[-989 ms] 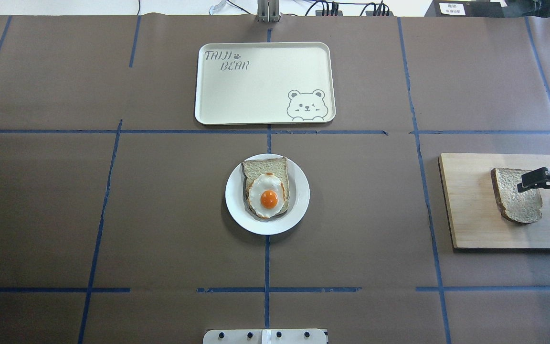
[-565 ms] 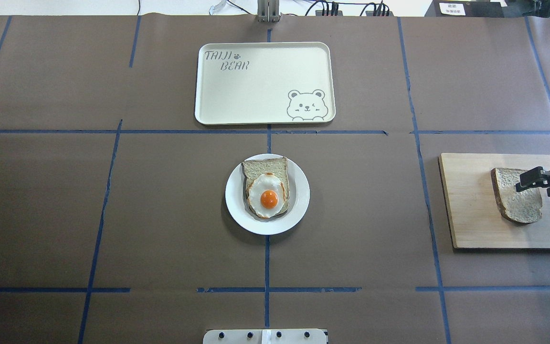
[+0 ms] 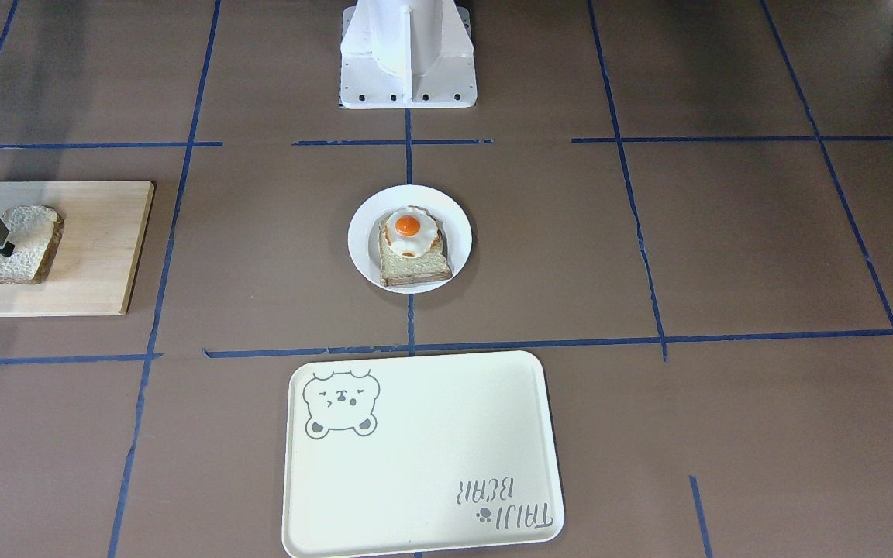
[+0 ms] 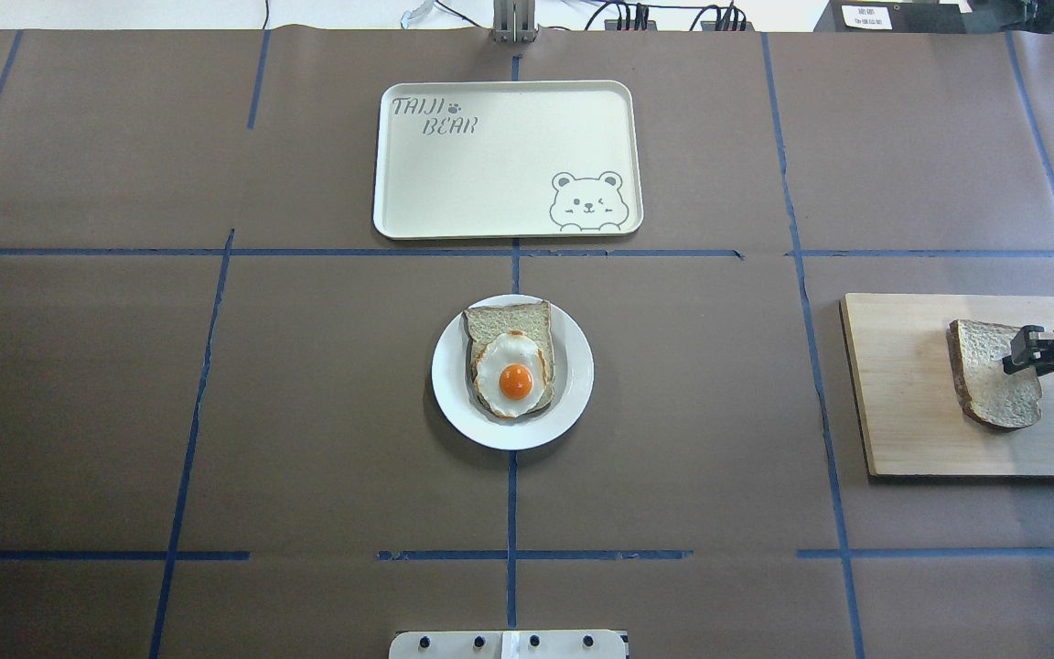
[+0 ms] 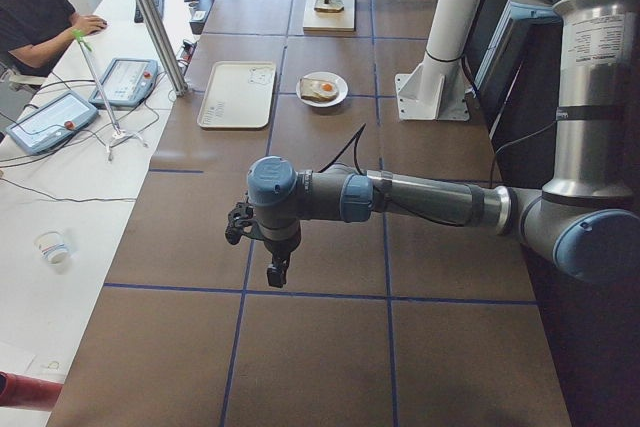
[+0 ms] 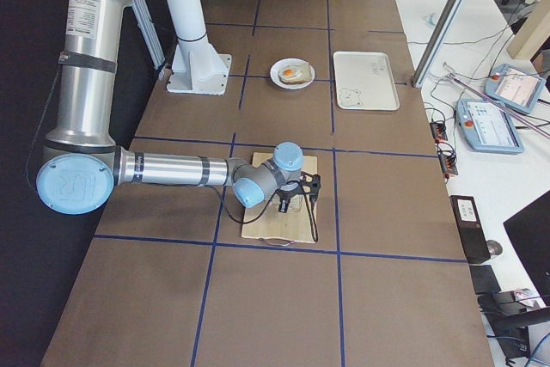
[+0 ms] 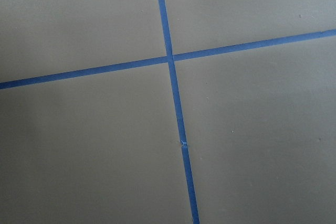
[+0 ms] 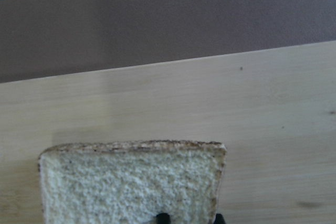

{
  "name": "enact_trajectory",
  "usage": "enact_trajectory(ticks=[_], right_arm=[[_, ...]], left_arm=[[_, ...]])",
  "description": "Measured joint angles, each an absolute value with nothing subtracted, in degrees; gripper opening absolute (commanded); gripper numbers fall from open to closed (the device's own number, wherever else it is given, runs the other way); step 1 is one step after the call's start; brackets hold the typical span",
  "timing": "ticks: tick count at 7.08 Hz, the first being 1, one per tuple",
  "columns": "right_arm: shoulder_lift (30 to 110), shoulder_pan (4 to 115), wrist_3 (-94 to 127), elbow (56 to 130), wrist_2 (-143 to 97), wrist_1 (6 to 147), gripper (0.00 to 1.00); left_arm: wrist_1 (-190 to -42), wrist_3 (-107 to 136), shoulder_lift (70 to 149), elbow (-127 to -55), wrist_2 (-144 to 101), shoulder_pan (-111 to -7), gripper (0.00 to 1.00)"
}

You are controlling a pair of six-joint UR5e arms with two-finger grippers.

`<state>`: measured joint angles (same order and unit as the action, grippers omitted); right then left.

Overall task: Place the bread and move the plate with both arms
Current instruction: 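Lower the right gripper onto the bread slice on the cutting board and grasp it, then lift the bread slice with the right gripper and carry it over the plate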

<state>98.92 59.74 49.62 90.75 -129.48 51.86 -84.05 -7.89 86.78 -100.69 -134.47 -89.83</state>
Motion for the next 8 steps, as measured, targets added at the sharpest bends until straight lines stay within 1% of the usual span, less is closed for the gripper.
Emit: enact_trajectory(ticks=[1,3,5,7,8], right_arm=[[98.94,59.75,49.46,90.85,-129.52,51.86,0.0],[99.01,59.8,49.1,91.1,-129.74,51.64,0.0],[99.19,60.09,49.03,90.76,-132.16,48.04,0.0],[98.16,62.97,49.45,90.78,-139.0,43.69,0.0],[96.16,65.21,50.08,90.89,-143.35,42.6,0.0]], left_arm=[[-84.03,-7.85,86.81,-100.69,-134.47,-89.83,1.0],[-84.02,-7.83,86.83,-100.71,-134.45,-89.82,1.0],[-84.02,-7.76,86.89,-100.72,-134.4,-89.83,1.0],[-83.97,-7.74,86.98,-100.67,-134.39,-89.83,1.0],[-83.95,-7.73,86.99,-100.65,-134.38,-89.82,1.0]])
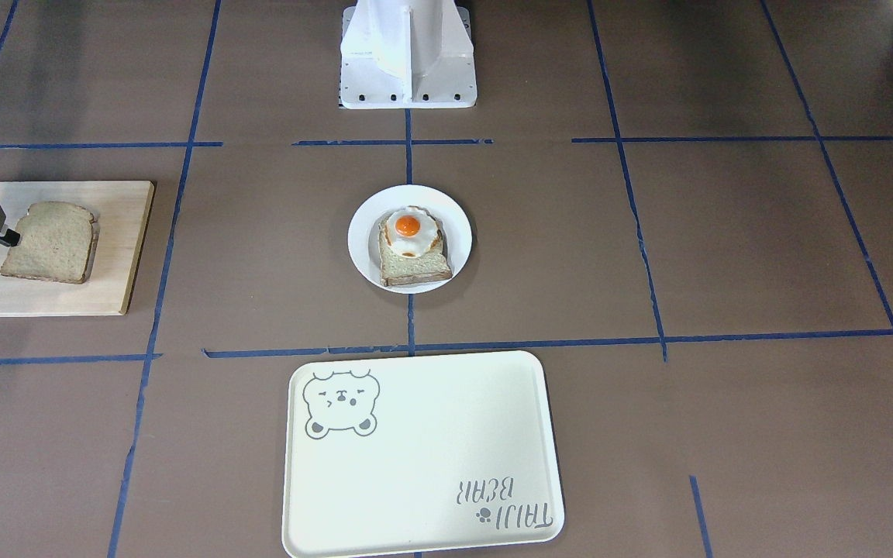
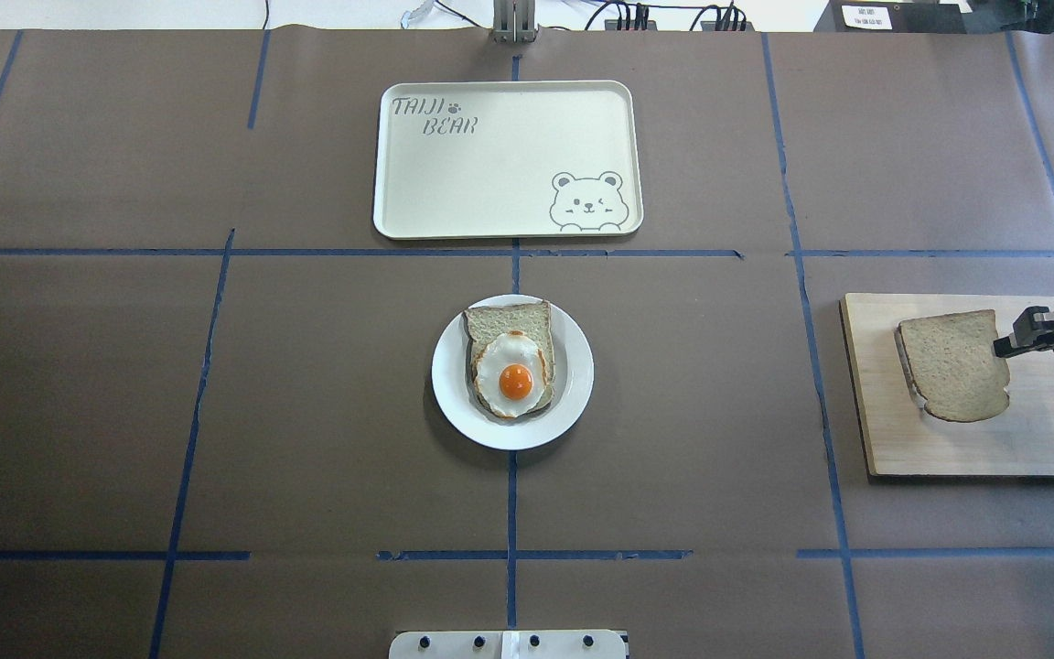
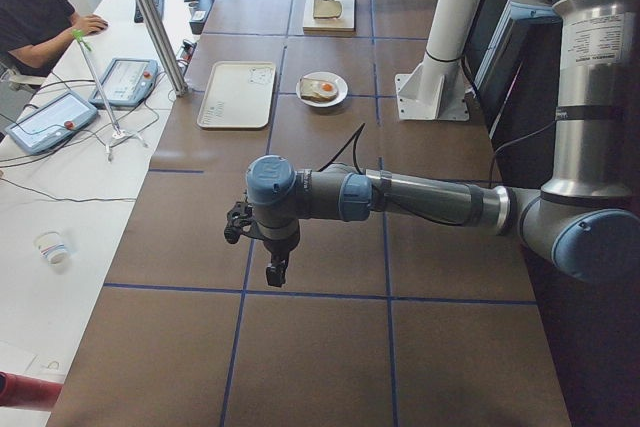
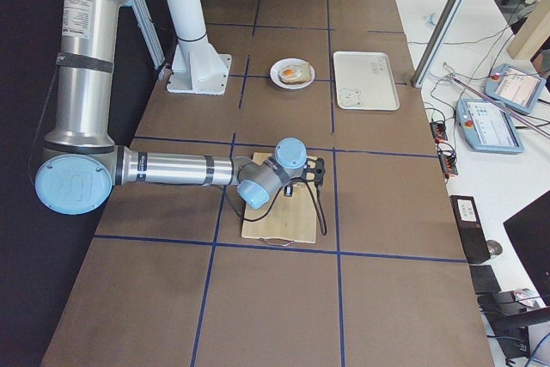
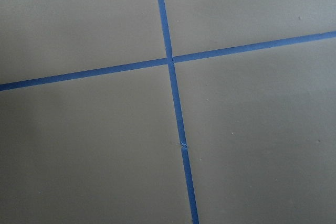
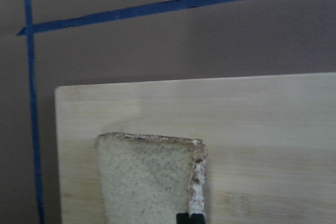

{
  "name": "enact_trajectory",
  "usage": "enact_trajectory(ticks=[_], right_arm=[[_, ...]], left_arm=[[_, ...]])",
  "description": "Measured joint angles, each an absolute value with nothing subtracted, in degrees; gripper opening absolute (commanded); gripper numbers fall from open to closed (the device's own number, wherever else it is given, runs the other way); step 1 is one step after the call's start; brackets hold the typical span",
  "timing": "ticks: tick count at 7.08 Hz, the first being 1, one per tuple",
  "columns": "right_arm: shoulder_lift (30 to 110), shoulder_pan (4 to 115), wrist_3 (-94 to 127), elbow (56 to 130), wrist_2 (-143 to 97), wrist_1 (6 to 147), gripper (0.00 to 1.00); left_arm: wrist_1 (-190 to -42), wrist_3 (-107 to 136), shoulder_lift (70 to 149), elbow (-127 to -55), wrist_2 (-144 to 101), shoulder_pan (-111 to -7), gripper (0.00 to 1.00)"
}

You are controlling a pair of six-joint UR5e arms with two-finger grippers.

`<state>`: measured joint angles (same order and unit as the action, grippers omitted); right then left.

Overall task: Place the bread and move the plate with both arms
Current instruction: 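Lift the bread slice with the right gripper and carry it over the plate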

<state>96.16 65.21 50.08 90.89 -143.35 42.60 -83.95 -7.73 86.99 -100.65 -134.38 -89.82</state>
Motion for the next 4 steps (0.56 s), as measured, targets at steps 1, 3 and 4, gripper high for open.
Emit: enact_trajectory(ticks=[1,3,4], right_arm=[[93.69,66.76,51.78,90.96,-146.75,42.2,0.0],[87.64,67.77,58.06,91.03,-149.86,42.0,0.0],[84.08,67.82,61.62,91.05,-150.67,42.0,0.0]], left_arm=[[-83.94,-7.74,87.01,-100.64,-134.39,-89.83,1.0],[-83.94,-7.73,87.15,-100.34,-134.38,-89.77,1.0],[-83.91,-7.74,87.27,-100.14,-134.39,-89.75,1.0]])
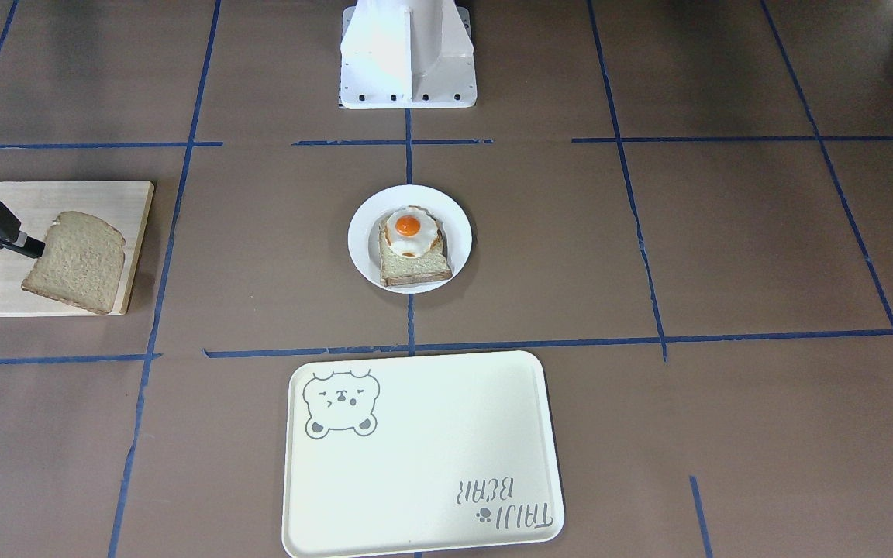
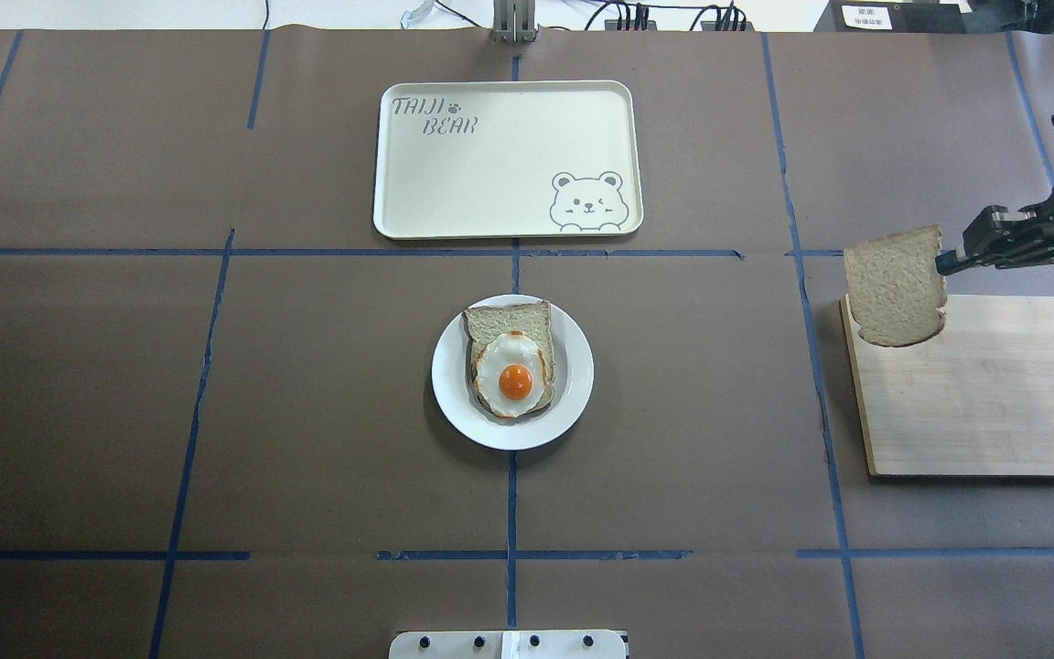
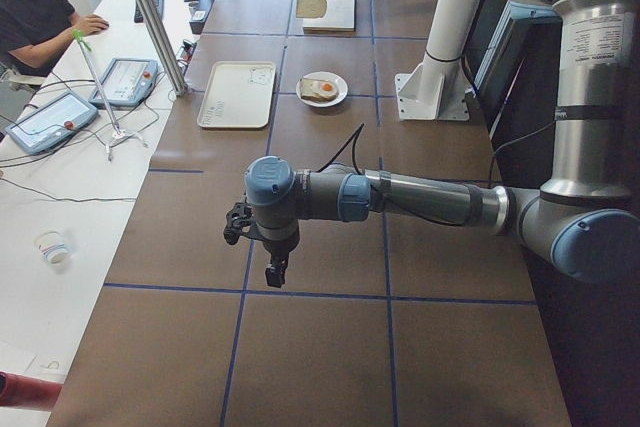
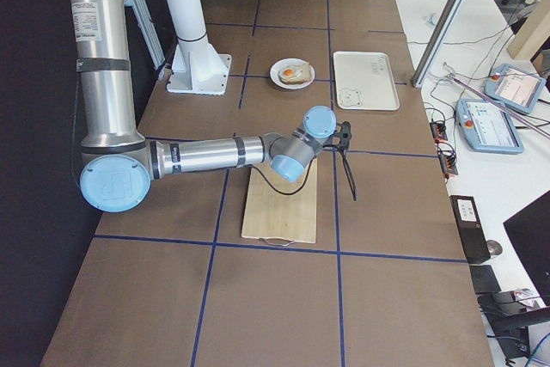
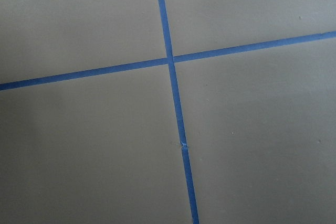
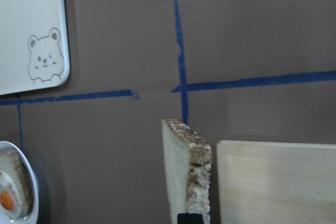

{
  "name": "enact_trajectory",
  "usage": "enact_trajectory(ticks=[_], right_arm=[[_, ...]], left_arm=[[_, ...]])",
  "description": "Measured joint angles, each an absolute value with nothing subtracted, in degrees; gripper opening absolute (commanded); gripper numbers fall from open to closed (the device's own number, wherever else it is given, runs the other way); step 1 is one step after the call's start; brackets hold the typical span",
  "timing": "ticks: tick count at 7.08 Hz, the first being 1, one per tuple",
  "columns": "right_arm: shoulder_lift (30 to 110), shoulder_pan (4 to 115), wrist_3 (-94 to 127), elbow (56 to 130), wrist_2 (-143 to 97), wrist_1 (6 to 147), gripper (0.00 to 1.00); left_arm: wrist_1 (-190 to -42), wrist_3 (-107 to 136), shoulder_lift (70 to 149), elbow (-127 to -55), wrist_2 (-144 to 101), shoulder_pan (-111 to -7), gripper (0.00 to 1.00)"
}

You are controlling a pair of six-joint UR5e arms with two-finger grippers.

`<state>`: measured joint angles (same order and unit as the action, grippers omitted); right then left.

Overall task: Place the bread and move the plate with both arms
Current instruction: 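Lift the bread slice with the right gripper and carry it over the plate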

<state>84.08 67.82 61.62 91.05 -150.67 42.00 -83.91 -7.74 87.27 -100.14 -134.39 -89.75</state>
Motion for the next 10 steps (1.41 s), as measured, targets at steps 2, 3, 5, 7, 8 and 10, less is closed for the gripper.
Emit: enact_trajectory(ticks=[2,3,5,7,8,10], right_arm=[[77.74,67.65,67.86,91.03,-152.17,42.03,0.0],[74.45,66.91,70.27,90.7,-152.57,42.09,0.0],[66.62,63.36,74.8,89.73,-151.77,42.17,0.0],[60.61,57.38,79.21,89.56,-146.17,41.98,0.0],[58.63,52.65,82.34,89.93,-139.61,40.0,0.0],[58.14,42.18,88.63,89.99,-124.43,30.7,0.0]], left_arm=[[-83.86,-7.74,87.35,-100.13,-134.39,-89.77,1.0],[-83.83,-7.73,87.36,-100.14,-134.38,-89.76,1.0],[-83.83,-7.74,87.36,-99.95,-134.38,-89.79,1.0],[-83.84,-7.73,87.28,-99.72,-134.39,-89.81,1.0],[-83.85,-7.73,87.28,-99.66,-134.39,-89.77,1.0],[-83.85,-7.74,87.5,-99.37,-134.36,-89.74,1.0]])
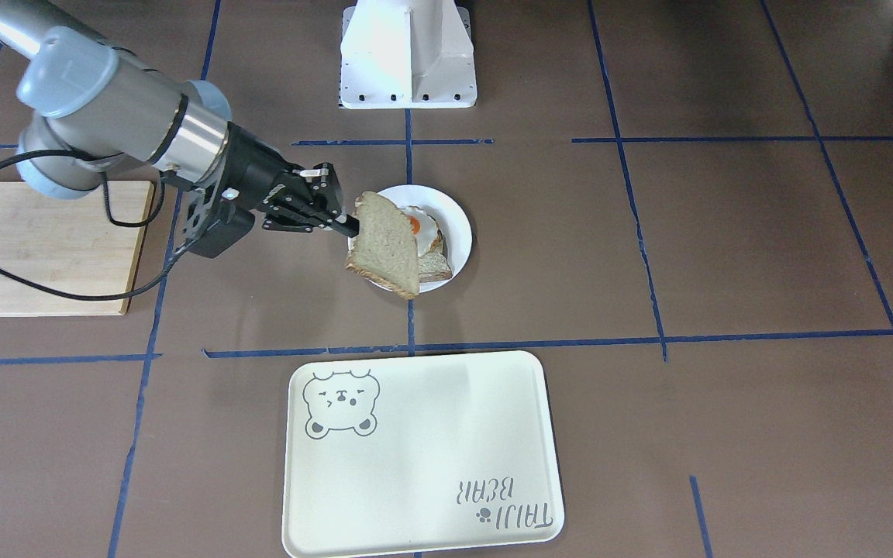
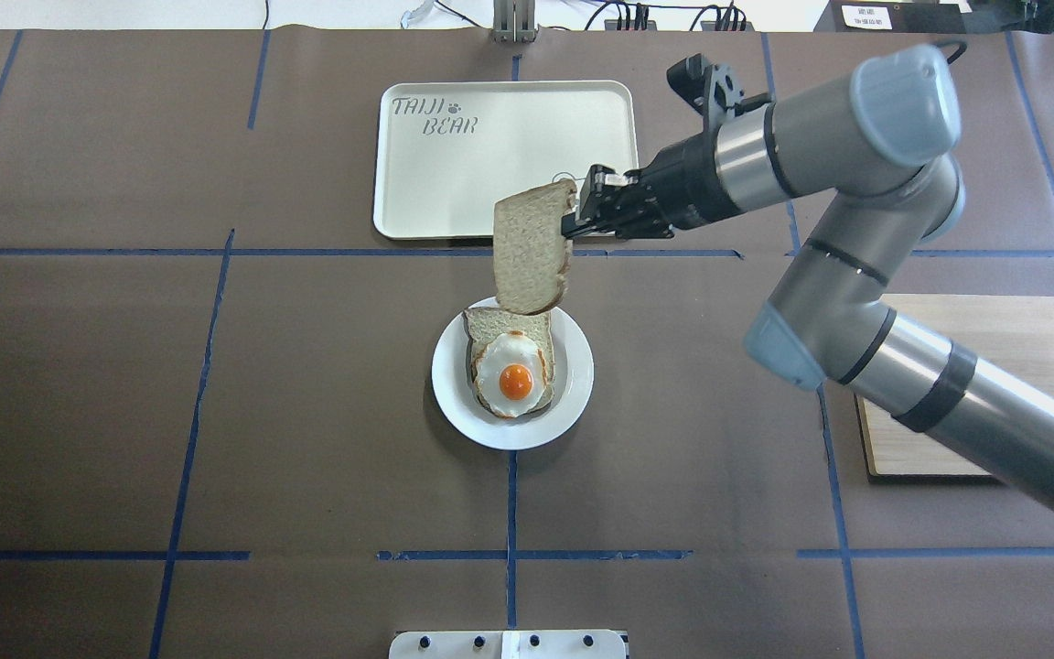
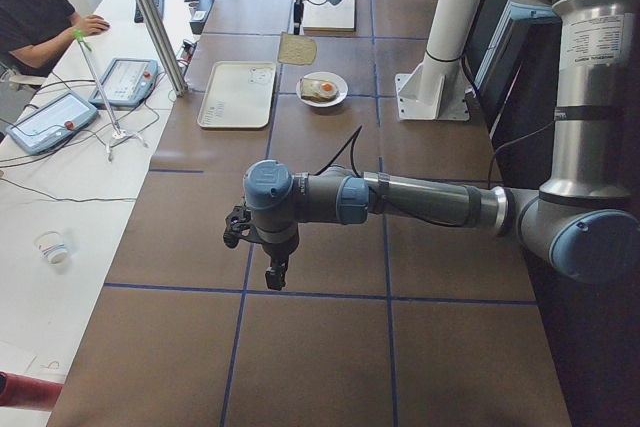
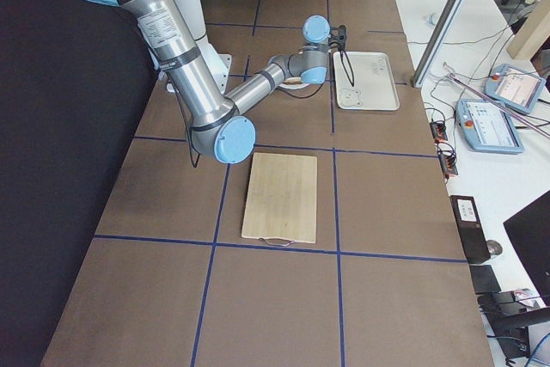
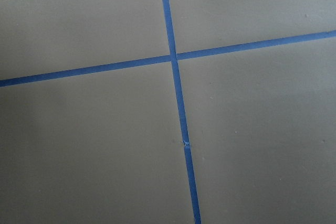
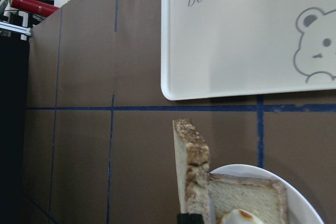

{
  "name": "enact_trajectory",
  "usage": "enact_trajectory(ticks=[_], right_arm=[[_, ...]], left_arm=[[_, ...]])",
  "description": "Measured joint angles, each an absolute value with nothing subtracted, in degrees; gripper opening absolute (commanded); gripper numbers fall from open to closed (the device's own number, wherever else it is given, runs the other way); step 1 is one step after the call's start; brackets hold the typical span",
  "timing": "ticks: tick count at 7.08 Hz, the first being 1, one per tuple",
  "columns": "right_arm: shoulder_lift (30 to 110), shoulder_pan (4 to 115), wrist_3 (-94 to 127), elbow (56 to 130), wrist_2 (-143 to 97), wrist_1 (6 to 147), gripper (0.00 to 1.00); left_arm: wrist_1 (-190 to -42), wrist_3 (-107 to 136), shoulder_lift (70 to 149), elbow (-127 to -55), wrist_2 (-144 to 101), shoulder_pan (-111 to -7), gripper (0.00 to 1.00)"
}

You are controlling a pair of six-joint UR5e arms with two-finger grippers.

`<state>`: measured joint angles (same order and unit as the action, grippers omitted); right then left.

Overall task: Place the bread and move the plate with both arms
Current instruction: 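Lift the bread slice with the right gripper and carry it over the plate, then lower the bread onto the egg toast and open the right gripper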

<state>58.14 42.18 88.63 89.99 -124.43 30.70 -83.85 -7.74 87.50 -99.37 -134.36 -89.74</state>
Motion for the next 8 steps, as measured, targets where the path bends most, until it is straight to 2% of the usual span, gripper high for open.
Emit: enact_trajectory(ticks=[3,7,8], right_arm=[[58.8,32.86,89.25,87.96,-112.31,26.38,0.0],[62.75,30.79,85.62,87.26,-111.85,26.04,0.0],[63.28,30.76,85.17,87.13,-111.84,26.12,0.05]], left_arm=[[-83.79,-7.73,87.6,-99.16,-134.38,-89.74,1.0],[-83.76,-7.73,87.49,-99.22,-134.38,-89.74,1.0],[-83.76,-7.73,87.51,-99.25,-134.39,-89.74,1.0]])
